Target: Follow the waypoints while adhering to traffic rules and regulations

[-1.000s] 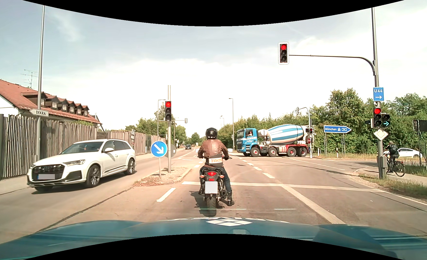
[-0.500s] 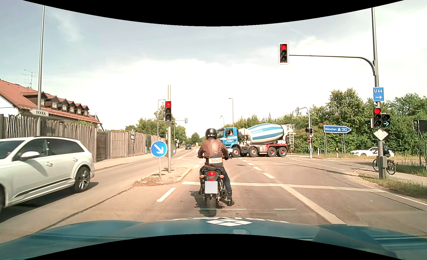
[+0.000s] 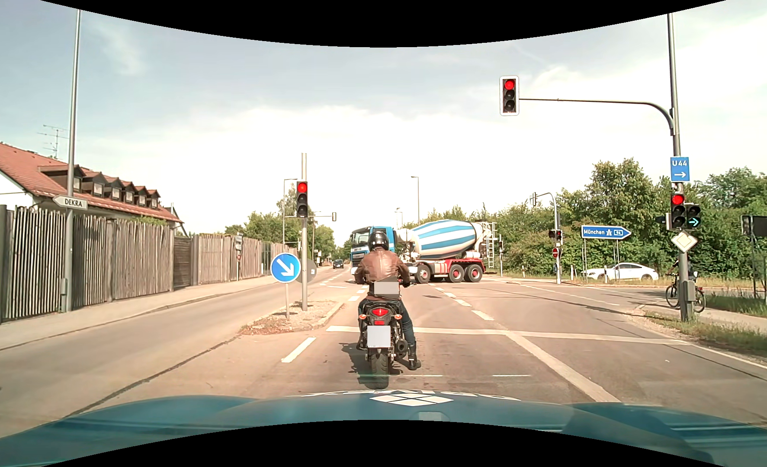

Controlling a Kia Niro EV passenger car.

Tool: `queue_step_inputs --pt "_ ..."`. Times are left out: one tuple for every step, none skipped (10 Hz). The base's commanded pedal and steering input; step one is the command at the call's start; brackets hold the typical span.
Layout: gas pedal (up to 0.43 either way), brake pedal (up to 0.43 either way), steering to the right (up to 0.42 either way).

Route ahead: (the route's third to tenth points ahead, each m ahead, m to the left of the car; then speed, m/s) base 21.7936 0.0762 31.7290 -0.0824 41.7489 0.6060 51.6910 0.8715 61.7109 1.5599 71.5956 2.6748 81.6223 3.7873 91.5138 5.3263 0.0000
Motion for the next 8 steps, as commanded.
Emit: queue_step_inputs --pt "0.0 0.323 -0.009" --pt "0.0 0.323 -0.009" --pt "0.0 0.323 -0.009" --pt "0.0 0.323 -0.009" --pt "0.0 0.323 -0.009" --pt "0.0 0.323 -0.009" --pt "0.0 0.323 -0.009" --pt "0.0 0.323 -0.009"
